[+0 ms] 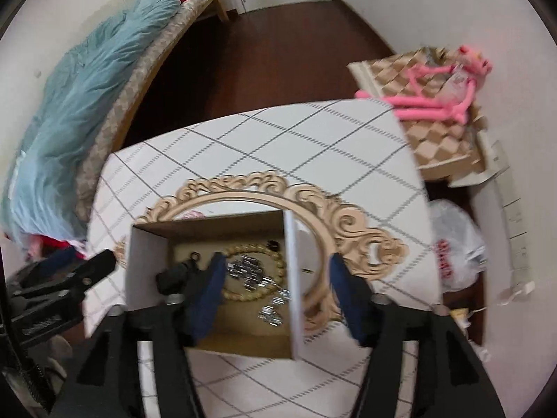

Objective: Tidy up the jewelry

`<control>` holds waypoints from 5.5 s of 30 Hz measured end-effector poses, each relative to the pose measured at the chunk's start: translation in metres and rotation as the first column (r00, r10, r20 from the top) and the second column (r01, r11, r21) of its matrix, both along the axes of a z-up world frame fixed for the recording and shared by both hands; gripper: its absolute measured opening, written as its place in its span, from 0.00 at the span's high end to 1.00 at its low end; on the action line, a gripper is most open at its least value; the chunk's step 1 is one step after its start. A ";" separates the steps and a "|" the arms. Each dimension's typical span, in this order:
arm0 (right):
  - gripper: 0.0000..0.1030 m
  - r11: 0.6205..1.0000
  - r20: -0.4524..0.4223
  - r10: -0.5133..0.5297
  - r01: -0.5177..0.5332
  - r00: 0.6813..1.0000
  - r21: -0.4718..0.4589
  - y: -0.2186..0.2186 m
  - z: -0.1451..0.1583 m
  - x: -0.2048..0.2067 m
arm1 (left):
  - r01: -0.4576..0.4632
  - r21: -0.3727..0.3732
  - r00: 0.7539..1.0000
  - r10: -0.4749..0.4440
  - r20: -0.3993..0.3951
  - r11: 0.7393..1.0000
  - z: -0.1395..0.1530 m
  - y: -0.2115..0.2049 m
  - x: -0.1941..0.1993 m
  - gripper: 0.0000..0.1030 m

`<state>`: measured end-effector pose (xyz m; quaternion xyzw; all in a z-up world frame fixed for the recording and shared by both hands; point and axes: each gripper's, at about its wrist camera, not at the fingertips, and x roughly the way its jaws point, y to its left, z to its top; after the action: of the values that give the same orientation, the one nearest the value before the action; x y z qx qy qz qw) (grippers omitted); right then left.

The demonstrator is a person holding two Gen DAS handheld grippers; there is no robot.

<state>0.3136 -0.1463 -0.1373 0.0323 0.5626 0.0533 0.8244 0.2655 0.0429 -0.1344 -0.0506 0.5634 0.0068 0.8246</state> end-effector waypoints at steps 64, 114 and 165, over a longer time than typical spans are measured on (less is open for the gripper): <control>0.00 0.992 0.413 -0.012 0.063 0.911 -0.109 -0.009 0.231 -0.246 | -0.062 0.087 0.945 0.031 0.326 0.994 0.196 -0.031 -0.210 0.04; 0.00 0.988 0.242 0.037 0.001 0.970 -0.155 0.002 0.185 -0.167 | -0.058 0.090 0.978 0.039 0.207 0.994 0.159 -0.019 -0.160 0.04; 0.00 0.988 0.217 0.036 -0.001 0.976 -0.158 0.000 0.179 -0.168 | -0.072 0.093 0.978 0.052 0.204 0.993 0.158 -0.016 -0.158 0.04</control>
<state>0.1456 -0.1468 0.0421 -0.0438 0.4710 0.0199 0.8808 0.1070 0.0268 0.0240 -0.0273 0.4743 0.0556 0.8782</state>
